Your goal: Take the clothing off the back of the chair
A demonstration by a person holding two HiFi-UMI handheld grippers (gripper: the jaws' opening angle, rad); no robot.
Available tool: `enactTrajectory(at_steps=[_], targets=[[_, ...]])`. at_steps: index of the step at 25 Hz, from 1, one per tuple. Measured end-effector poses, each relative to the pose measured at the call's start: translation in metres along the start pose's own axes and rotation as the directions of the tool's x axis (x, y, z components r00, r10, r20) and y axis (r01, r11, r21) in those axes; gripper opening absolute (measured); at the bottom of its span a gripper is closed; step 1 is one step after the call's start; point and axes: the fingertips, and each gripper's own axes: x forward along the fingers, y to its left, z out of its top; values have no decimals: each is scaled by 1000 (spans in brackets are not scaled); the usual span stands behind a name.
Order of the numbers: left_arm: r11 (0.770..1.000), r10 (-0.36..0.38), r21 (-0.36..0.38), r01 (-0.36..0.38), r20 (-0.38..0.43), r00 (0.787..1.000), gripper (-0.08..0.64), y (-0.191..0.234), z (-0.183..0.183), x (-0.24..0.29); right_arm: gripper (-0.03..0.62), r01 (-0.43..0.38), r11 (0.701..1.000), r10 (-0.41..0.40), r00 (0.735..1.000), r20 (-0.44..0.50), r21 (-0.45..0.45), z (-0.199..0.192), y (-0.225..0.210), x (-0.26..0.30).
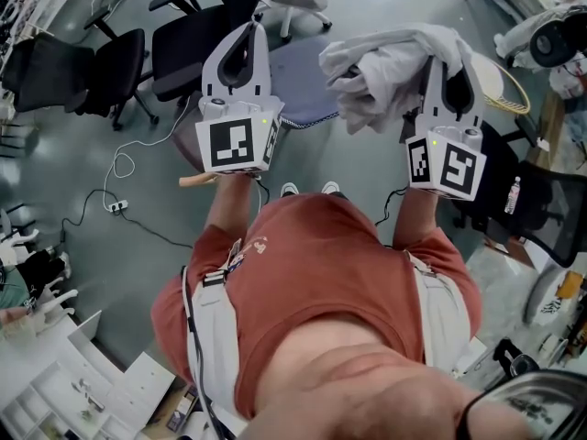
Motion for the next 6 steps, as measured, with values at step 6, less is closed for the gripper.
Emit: enactTrajectory(at_steps=[6], targets=[[1000, 4, -14, -5, -14, 1000, 14, 4, -9, -4, 78, -5, 1000, 5, 1000, -17, -9, -6, 6, 0]])
